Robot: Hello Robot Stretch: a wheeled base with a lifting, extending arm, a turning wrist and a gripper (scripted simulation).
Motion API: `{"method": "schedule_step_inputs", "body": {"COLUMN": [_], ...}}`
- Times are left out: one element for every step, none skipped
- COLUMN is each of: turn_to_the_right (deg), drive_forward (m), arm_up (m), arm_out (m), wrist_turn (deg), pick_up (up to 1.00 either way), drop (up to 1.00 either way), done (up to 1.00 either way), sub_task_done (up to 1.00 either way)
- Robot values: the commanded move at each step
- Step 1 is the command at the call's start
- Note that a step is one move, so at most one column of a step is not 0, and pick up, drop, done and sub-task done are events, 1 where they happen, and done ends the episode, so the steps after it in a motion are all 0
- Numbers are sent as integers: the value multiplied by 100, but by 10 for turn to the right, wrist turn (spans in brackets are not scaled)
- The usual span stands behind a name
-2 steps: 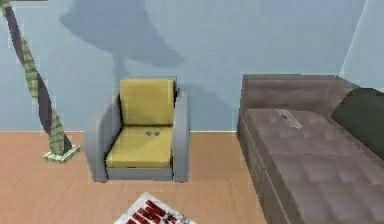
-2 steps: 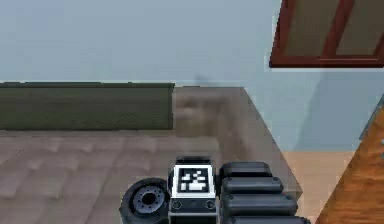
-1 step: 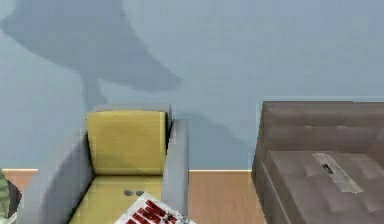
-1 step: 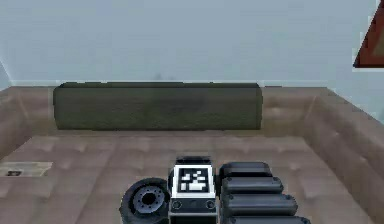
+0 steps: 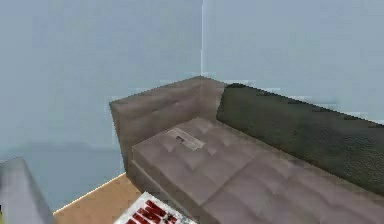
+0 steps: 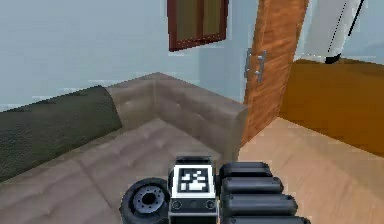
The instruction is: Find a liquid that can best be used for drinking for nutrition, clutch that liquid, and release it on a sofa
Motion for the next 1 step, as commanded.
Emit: {"method": "schedule_step_inputs", "body": {"turn_to_the_right": [420], "drive_forward": [0], "arm_up": [0], "arm_out": [0], "wrist_turn": [0], "pick_up": [0], "drop": [0], "done": [0], "sub_task_done": [0]}}
